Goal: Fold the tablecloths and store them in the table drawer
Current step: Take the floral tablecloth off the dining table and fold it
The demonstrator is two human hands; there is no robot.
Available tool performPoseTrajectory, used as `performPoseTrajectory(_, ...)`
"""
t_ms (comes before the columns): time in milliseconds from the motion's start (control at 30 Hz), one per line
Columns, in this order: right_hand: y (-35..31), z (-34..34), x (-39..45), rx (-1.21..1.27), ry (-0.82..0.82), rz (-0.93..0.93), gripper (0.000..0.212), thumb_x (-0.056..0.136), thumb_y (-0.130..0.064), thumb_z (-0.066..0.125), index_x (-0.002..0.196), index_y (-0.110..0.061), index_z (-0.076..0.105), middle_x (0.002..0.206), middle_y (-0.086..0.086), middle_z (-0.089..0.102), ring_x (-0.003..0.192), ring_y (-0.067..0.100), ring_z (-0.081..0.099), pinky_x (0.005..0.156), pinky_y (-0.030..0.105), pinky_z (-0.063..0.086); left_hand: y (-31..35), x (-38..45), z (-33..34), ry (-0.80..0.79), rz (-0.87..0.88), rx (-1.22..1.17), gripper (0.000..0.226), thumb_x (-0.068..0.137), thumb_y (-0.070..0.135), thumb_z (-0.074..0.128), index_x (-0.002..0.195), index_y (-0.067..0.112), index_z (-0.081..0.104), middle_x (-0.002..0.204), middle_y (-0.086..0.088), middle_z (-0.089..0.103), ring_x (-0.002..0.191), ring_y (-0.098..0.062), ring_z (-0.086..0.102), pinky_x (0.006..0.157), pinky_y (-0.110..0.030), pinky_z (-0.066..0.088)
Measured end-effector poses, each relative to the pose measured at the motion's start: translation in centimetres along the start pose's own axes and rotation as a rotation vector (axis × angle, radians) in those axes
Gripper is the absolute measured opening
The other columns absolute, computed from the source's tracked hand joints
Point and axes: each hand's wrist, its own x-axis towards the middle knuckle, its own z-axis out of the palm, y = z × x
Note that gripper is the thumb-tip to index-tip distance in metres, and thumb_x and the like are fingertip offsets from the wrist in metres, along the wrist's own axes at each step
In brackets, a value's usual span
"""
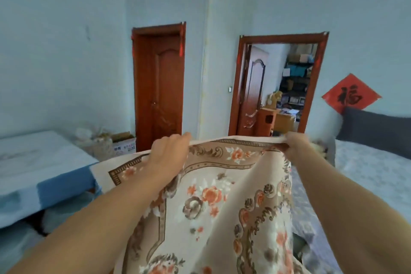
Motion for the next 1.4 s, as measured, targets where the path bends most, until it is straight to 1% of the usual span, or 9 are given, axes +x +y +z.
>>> performPoseTrajectory(267, -16.1, 3.6, -4.4, 0.325, -0.441, -0.27, 0.015, 0.098, 0.004, 0.048, 0.089, -0.005, 0.056, 0.106, 0.018, 0.062, 0.097, 0.027, 0.064, 0.085, 0.042, 0.059, 1.6, 4.0, -13.2, 0.385, -0.228, -0.064, 0.009, 0.095, 0.024, 0.059, 0.092, 0.021, 0.051, 0.082, -0.002, 0.058, 0.075, -0.032, 0.059, 0.06, -0.036, 0.039)
performPoseTrajectory(467, -20.4, -6.4, -5.7, 0.45, -0.391, -0.354, 0.013, 0.098, -0.006, 0.053, 0.111, -0.003, 0.055, 0.117, 0.022, 0.066, 0.101, 0.032, 0.07, 0.08, 0.052, 0.06, 6.4, -0.8, -17.2, 0.131, 0.034, -0.289, 0.01, 0.094, 0.038, 0.068, 0.094, 0.029, 0.064, 0.074, 0.004, 0.062, 0.068, -0.019, 0.06, 0.064, -0.04, 0.053)
performPoseTrajectory(667, -9.8, -22.4, -7.1, 0.368, -0.054, -0.316, 0.011, 0.096, -0.008, 0.052, 0.098, -0.012, 0.062, 0.093, 0.007, 0.073, 0.091, 0.023, 0.072, 0.075, 0.039, 0.06, 15.1, -11.4, -12.5, -0.245, 0.277, -0.203, 0.011, 0.097, 0.038, 0.061, 0.086, 0.036, 0.058, 0.076, 0.008, 0.063, 0.068, -0.013, 0.062, 0.058, -0.034, 0.05)
performPoseTrajectory(833, 4.3, -36.7, -10.2, 0.234, 0.289, -0.138, 0.011, 0.095, -0.012, 0.052, 0.087, -0.019, 0.056, 0.083, 0.001, 0.063, 0.077, 0.015, 0.064, 0.059, 0.028, 0.055, 17.9, -23.7, -3.2, -0.544, 0.385, -0.066, 0.018, 0.099, 0.044, 0.05, 0.107, 0.029, 0.057, 0.102, -0.001, 0.067, 0.091, -0.025, 0.066, 0.062, -0.033, 0.041)
performPoseTrajectory(1033, 18.9, -50.1, -19.5, -0.157, 0.605, 0.18, 0.019, 0.095, -0.009, 0.051, 0.079, -0.017, 0.047, 0.082, 0.01, 0.055, 0.064, 0.017, 0.063, 0.044, 0.025, 0.052, 20.5, -39.5, 2.9, -0.82, 0.584, -0.185, 0.016, 0.093, 0.013, 0.049, 0.105, 0.022, 0.051, 0.102, -0.008, 0.064, 0.095, -0.036, 0.064, 0.065, -0.04, 0.037)
performPoseTrajectory(1133, 25.7, -55.6, -24.6, -0.782, 0.429, 0.489, 0.04, 0.069, -0.025, 0.083, 0.096, -0.017, 0.054, 0.117, 0.023, 0.059, 0.098, 0.037, 0.062, 0.078, 0.043, 0.056, 23.6, -46.4, 4.3, -0.902, 0.705, -0.289, 0.024, 0.09, 0.001, 0.048, 0.11, 0.014, 0.051, 0.104, -0.014, 0.062, 0.095, -0.041, 0.062, 0.067, -0.043, 0.034)
performPoseTrajectory(1200, 28.2, -55.6, -29.5, -1.045, 0.253, 0.485, 0.048, 0.079, -0.008, 0.074, 0.123, -0.009, 0.056, 0.129, 0.025, 0.054, 0.108, 0.037, 0.056, 0.082, 0.038, 0.049, 26.2, -49.7, 5.1, -0.933, 0.717, -0.337, 0.028, 0.088, -0.003, 0.049, 0.113, 0.01, 0.053, 0.107, -0.016, 0.063, 0.098, -0.043, 0.063, 0.07, -0.045, 0.037)
performPoseTrajectory(1334, 30.1, -49.5, -41.5, -1.108, -0.517, 0.398, 0.074, 0.079, 0.002, 0.064, 0.14, -0.039, 0.048, 0.131, -0.015, 0.056, 0.102, -0.004, 0.056, 0.085, 0.014, 0.044, 30.9, -54.5, 5.4, -0.96, 0.664, -0.468, 0.041, 0.092, 0.001, 0.05, 0.132, 0.007, 0.047, 0.119, -0.017, 0.062, 0.107, -0.043, 0.062, 0.084, -0.049, 0.049)
performPoseTrajectory(1400, 32.0, -48.8, -45.0, -1.23, -0.56, 0.165, 0.063, 0.075, -0.008, 0.07, 0.124, -0.045, 0.054, 0.12, -0.022, 0.059, 0.105, -0.008, 0.055, 0.09, 0.011, 0.041, 32.4, -55.5, 4.6, -0.947, 0.624, -0.595, 0.045, 0.093, 0.004, 0.051, 0.136, 0.009, 0.043, 0.124, -0.016, 0.061, 0.11, -0.042, 0.061, 0.088, -0.048, 0.051)
